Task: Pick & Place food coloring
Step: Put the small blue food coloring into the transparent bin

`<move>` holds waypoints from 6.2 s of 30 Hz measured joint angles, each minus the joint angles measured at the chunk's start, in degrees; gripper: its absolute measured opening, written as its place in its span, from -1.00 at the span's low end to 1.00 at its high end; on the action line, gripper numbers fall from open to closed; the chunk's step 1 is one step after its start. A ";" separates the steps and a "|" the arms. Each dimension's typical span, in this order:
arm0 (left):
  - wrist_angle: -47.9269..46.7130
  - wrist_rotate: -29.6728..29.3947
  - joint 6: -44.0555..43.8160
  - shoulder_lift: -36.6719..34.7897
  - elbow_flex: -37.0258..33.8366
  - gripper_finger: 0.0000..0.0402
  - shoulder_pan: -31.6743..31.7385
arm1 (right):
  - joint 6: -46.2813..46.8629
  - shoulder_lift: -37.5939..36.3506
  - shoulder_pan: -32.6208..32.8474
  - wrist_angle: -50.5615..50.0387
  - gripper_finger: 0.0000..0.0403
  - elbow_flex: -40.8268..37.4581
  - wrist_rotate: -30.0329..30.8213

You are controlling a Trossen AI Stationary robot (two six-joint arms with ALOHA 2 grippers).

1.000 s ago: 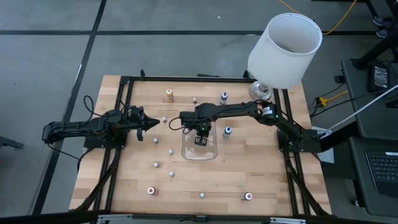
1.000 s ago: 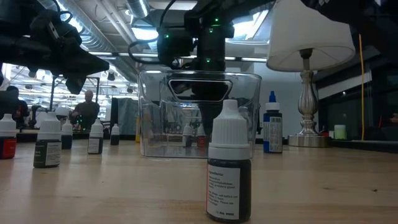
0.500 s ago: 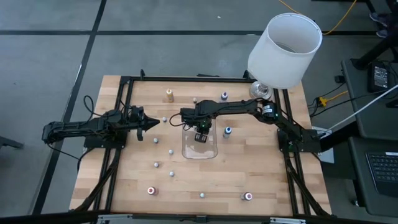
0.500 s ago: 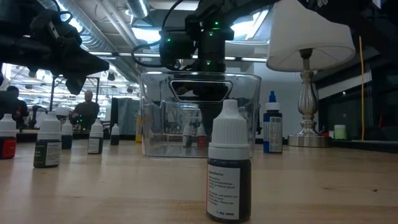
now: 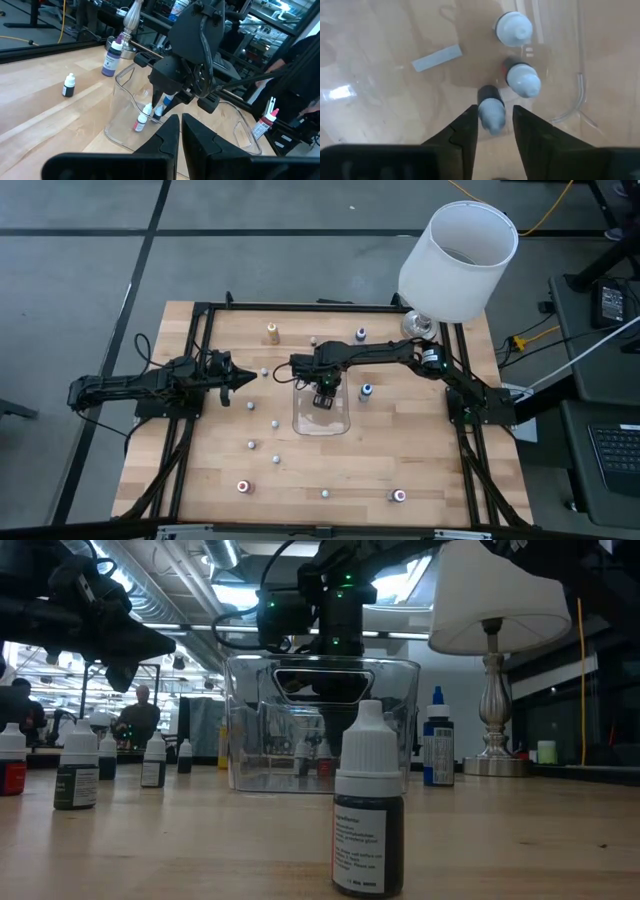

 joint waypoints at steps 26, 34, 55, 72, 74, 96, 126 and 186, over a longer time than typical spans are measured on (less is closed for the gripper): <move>0.35 0.51 1.03 0.04 0.02 -0.91 0.00 | 1.56 -9.69 8.82 -8.37 -0.32 20.32 24.39; 1.38 2.52 0.59 0.04 0.56 -0.91 0.00 | 0.36 -16.79 10.91 -7.25 -0.32 20.26 25.43; -39.08 -11.38 4.86 16.75 35.87 -0.92 0.00 | -9.04 -62.44 3.52 44.32 -0.32 -43.81 12.14; -58.99 -6.58 1.36 44.32 52.28 -0.74 9.04 | -13.58 -81.51 -1.11 61.69 -0.32 -66.25 5.64; -58.98 -5.48 3.19 46.09 52.29 -0.64 9.85 | -13.65 -81.55 -1.11 62.17 -0.32 -66.57 5.50; -48.03 4.54 27.04 66.78 52.30 0.13 16.68 | -10.25 -81.35 -1.11 63.91 -0.32 -66.63 5.26; -38.44 8.25 21.59 59.01 42.03 0.13 16.94 | -11.96 -81.35 -1.10 62.62 -0.32 -66.63 5.19; -35.87 6.32 24.42 76.84 42.81 -0.66 19.24 | -10.38 -81.33 -0.81 58.98 -0.32 -66.79 4.10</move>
